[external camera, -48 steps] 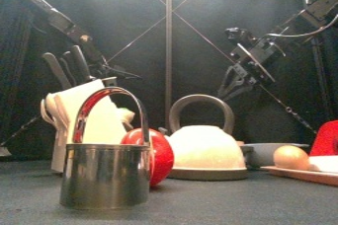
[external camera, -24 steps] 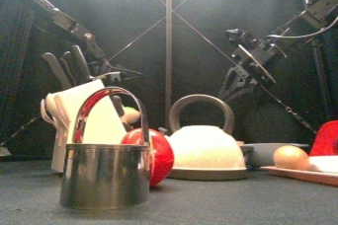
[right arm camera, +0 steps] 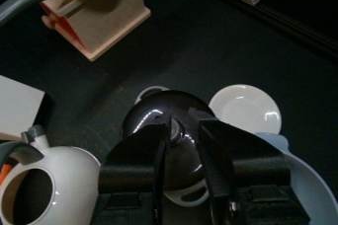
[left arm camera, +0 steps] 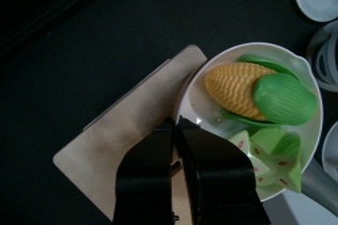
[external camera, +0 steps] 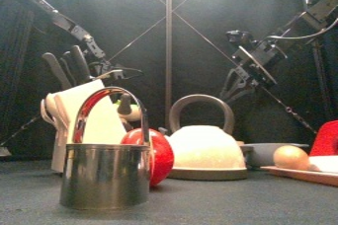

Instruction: Grab pan

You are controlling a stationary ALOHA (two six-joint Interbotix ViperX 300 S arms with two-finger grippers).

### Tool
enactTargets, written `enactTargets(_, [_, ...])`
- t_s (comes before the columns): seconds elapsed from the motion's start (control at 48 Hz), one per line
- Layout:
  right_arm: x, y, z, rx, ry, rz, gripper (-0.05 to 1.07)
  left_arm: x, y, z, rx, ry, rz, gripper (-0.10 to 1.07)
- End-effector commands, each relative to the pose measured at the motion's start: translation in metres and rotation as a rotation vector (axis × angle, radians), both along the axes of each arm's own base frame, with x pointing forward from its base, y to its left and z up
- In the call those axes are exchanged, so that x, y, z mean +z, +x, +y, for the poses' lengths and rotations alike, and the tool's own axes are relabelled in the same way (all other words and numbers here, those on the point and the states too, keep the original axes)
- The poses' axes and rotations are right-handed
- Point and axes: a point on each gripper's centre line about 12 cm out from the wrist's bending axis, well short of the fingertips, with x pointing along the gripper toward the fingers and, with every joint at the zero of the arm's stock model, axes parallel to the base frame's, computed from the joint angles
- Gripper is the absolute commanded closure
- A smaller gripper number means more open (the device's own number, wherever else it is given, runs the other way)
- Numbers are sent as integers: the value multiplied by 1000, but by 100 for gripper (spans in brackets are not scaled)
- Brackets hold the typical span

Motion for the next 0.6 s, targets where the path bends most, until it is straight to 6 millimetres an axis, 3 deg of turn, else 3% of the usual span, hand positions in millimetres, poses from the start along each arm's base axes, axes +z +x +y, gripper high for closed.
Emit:
enactTargets(0.0, [6,1,-1,-1,-6,-17,38,12,2,4,5,25,-31,64])
enactTargets(0.375, [6,1,-1,-3,-2,-18,38,16,4,5,9,25,-46,65])
enactTargets(0.583, [4,-1,-1,-1,0,-15,38,21,15,11,7,28,-66,65])
